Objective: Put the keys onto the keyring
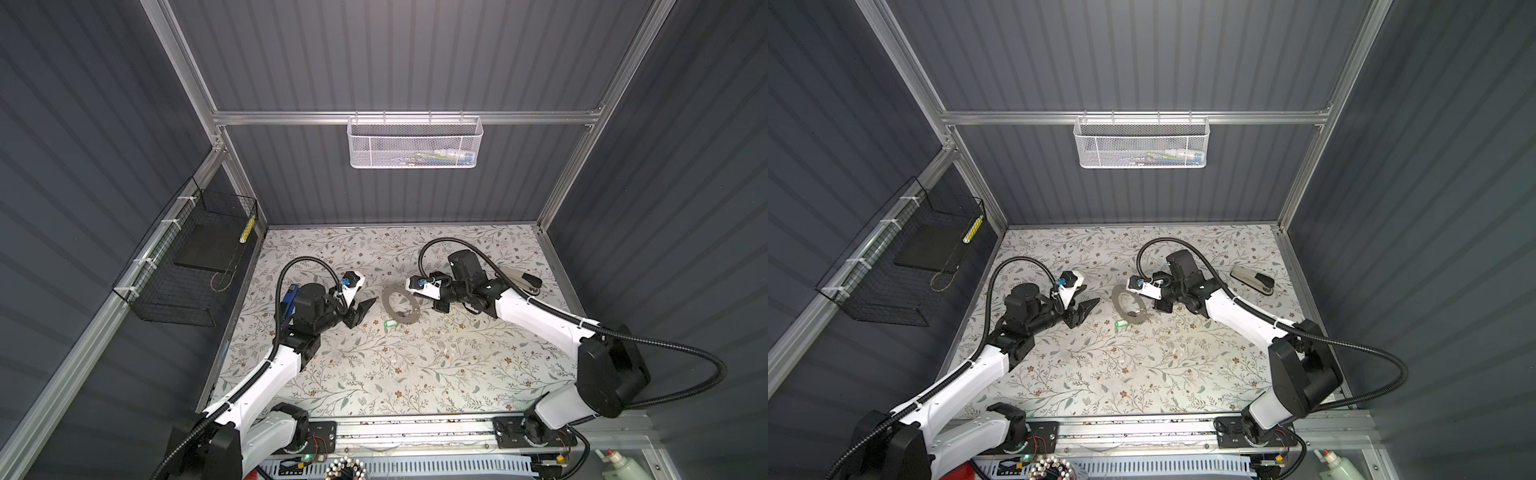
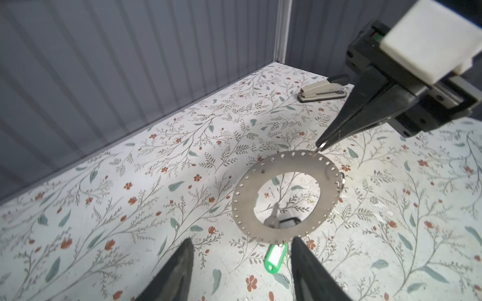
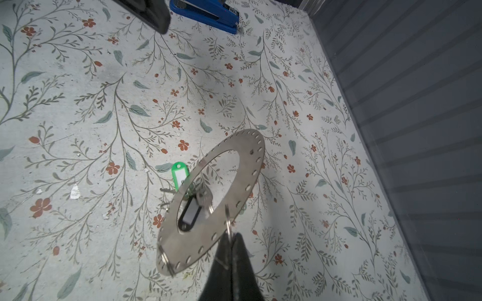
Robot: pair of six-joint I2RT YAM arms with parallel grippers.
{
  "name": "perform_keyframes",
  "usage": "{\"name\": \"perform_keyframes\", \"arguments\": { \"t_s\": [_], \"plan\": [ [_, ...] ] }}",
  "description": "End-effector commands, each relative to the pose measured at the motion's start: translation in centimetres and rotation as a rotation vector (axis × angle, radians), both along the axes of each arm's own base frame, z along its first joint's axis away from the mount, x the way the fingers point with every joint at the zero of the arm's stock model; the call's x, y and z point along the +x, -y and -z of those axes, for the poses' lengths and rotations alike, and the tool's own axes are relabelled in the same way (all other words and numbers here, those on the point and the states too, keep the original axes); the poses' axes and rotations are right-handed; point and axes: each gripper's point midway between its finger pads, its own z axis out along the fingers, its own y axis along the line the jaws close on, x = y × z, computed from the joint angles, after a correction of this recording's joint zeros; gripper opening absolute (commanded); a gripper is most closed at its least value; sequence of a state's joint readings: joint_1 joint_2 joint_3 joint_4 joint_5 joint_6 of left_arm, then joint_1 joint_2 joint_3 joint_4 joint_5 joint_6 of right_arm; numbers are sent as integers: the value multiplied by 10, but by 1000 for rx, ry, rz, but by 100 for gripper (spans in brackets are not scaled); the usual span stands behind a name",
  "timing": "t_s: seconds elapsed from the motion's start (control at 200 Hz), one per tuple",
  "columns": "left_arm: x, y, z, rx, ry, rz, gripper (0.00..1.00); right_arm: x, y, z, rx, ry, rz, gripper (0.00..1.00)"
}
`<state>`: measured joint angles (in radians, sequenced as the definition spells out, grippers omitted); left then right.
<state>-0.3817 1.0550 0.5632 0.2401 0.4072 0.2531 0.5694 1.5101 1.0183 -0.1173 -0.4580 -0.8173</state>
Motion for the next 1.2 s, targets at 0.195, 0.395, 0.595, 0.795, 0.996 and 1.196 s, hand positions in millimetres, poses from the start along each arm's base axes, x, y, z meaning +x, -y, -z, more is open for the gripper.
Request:
{"name": "perform_keyframes", "arguments": {
  "t_s": [0.195, 0.395, 0.595, 0.795, 0.996, 1.196],
  "plan": [
    [-40, 43, -54, 114, 313, 278, 42, -30, -1, -57, 300, 160, -53, 0],
    [-60, 72, -59, 152, 390, 373, 34, -53, 6, -75, 365, 221, -92, 0],
    [-71, 97, -57, 232, 469, 421, 30, -69, 14, -76, 376, 232, -110, 0],
    [-66, 105, -59, 267, 510, 379, 29, -82, 19, -83, 385, 241, -127, 0],
    [-66, 110, -59, 235, 497, 352, 28, -85, 18, -78, 381, 222, -138, 0],
    [-72, 118, -65, 200, 495, 379, 28, -86, 16, -76, 380, 213, -149, 0]
  ]
}}
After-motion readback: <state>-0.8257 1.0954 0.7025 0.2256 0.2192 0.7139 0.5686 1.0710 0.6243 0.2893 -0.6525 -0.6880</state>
